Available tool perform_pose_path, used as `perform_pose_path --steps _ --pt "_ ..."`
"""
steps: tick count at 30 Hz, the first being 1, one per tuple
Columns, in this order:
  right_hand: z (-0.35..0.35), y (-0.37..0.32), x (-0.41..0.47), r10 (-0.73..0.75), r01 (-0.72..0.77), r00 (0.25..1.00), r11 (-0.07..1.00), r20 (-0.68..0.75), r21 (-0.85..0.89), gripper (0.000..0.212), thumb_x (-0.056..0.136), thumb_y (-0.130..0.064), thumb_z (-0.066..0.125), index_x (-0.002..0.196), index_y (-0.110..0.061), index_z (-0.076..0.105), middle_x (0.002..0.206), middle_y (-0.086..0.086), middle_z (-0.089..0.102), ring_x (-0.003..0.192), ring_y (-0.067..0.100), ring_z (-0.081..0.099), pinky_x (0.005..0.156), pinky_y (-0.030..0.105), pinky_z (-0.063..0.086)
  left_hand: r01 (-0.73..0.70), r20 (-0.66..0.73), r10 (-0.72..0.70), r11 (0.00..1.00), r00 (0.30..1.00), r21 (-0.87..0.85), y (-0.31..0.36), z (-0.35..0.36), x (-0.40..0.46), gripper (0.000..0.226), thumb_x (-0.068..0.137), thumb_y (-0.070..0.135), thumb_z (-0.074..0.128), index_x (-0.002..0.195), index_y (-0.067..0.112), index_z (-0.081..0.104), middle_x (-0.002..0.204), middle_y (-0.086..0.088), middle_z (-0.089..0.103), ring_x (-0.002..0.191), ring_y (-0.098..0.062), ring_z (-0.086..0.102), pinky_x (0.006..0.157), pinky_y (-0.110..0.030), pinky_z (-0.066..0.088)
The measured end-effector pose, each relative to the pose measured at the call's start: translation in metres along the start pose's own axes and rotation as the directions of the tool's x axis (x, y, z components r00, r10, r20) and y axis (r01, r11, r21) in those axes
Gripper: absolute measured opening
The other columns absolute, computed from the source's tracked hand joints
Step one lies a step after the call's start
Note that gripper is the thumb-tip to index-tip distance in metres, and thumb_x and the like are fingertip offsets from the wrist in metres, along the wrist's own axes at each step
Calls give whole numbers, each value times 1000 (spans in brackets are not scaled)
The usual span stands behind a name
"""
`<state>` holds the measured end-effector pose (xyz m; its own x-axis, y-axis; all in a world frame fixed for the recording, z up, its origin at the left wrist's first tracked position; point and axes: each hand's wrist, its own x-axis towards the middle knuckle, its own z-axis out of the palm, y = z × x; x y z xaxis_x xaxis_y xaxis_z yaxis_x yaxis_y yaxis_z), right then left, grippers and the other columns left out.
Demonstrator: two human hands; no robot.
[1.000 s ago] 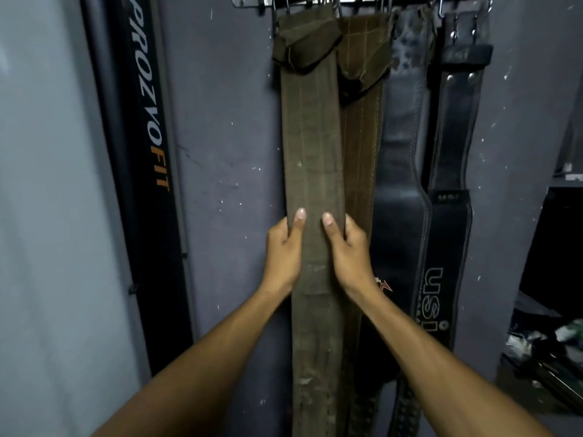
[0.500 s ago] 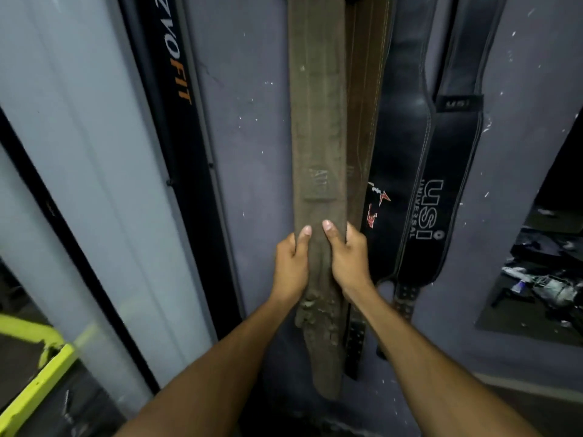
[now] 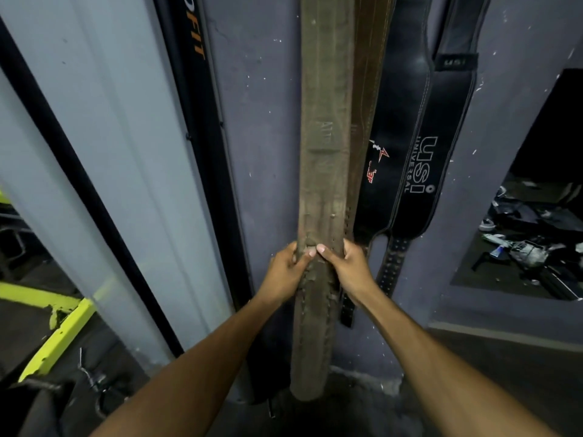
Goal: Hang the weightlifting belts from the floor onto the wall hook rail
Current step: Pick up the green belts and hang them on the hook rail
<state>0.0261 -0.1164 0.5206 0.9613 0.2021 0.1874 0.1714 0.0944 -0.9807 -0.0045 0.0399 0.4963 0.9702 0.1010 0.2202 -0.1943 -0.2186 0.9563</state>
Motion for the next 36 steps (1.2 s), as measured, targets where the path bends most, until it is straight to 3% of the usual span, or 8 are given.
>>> perform_pose_path --steps 9,13,16,19,23,28,32,36 --pt "8 40 -27 122 -125 992 973 -31 -195 35 98 -32 70 126 -11 70 121 8 77 114 24 73 102 43 57 145 -67 -140 986 988 83 -30 -21 -26 33 90 60 60 104 32 70 95 10 80 94 -6 75 90 -36 59" --pt "-10 79 -34 310 -329 944 895 -111 -302 51 96 -29 74 138 -6 56 129 7 65 109 16 63 77 8 51 364 -120 -348 916 930 165 -62 -23 -48 53 96 52 62 137 19 59 128 -5 72 122 -24 65 110 -46 50" --pt "-21 108 -29 398 -418 908 826 -134 -378 57 97 -33 73 142 -5 54 135 12 64 119 25 63 99 30 52 457 -139 -441 882 886 112 -92 -18 -57 45 99 39 64 134 11 57 123 -11 71 114 -28 68 103 -46 54" --pt "-26 135 -19 459 -467 880 784 -124 -409 52 97 -34 73 137 -5 59 135 13 67 124 29 64 110 44 51 490 -152 -475 868 866 78 -116 -8 -63 29 101 25 64 123 8 60 116 -9 70 106 -23 66 88 -26 57" --pt "-30 177 4 529 -498 847 747 -60 -440 39 96 -33 74 126 -8 67 127 12 72 118 29 68 107 46 53 603 -195 -584 795 788 57 -154 14 -64 41 101 24 64 134 1 59 133 -18 68 126 -32 62 111 -44 48" --pt "-43 243 35 631 -528 774 689 52 -498 36 96 -33 73 124 -10 68 124 12 73 115 29 70 106 50 54 766 -241 -752 641 613 -51 -213 45 -65 35 99 31 65 122 5 60 125 -22 69 122 -37 64 107 -52 50" --pt "-52 308 51 705 -538 700 624 112 -566 36 97 -30 73 124 -8 67 121 14 74 115 31 70 105 49 54 813 -266 -808 570 526 -122 -265 61 -62 22 99 29 65 111 11 60 112 -18 71 105 -27 66 87 -35 52" --pt "-52 399 56 781 -606 619 544 84 -581 35 98 -23 71 126 -3 65 122 20 71 115 35 70 92 39 52 864 -216 -872 476 439 -163 -339 74 -62 26 99 40 63 118 23 61 124 -15 71 115 -32 68 96 -45 56"
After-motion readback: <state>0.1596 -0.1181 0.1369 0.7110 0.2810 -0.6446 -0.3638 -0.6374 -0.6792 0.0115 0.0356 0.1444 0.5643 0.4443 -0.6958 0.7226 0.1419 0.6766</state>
